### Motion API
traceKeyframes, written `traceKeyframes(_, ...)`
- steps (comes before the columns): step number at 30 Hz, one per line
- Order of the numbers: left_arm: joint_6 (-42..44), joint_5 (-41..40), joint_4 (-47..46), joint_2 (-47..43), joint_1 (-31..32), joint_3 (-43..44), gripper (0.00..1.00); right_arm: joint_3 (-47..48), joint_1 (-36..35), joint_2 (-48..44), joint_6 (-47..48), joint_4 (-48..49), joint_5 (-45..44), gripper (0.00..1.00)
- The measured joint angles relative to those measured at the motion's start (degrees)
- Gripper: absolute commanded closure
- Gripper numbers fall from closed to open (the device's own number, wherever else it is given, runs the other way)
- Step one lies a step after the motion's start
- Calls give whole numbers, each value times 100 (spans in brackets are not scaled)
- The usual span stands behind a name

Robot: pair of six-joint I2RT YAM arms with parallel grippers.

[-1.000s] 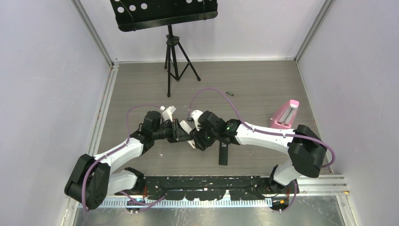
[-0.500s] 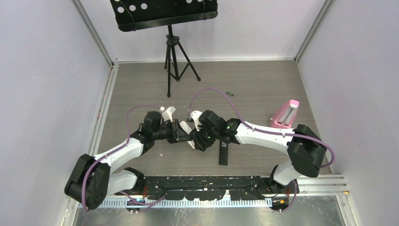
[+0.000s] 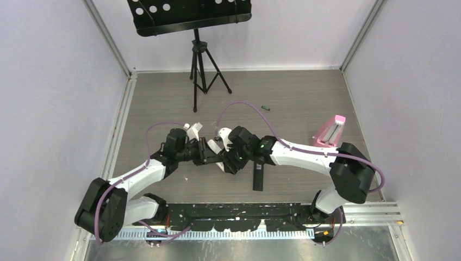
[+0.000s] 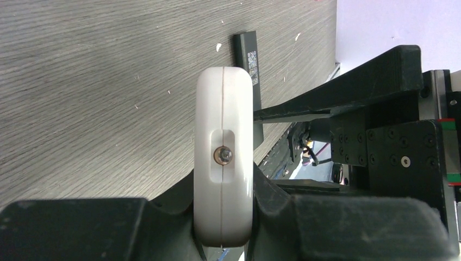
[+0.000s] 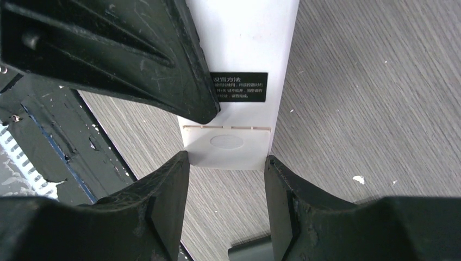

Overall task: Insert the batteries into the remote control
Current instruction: Load the battery cover into the remote control.

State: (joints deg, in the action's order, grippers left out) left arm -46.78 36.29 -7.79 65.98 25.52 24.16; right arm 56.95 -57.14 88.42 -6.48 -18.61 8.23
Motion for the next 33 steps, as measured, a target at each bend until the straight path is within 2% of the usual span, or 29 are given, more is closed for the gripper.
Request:
traceKeyframes(16,0,76,-39,39,-20,-15,100,448,0,339,7,-439,4,51)
traceKeyframes(33,-1034,120,-586,138,-48,-289,100,1279,-13,748,-291,-1493,-221,46)
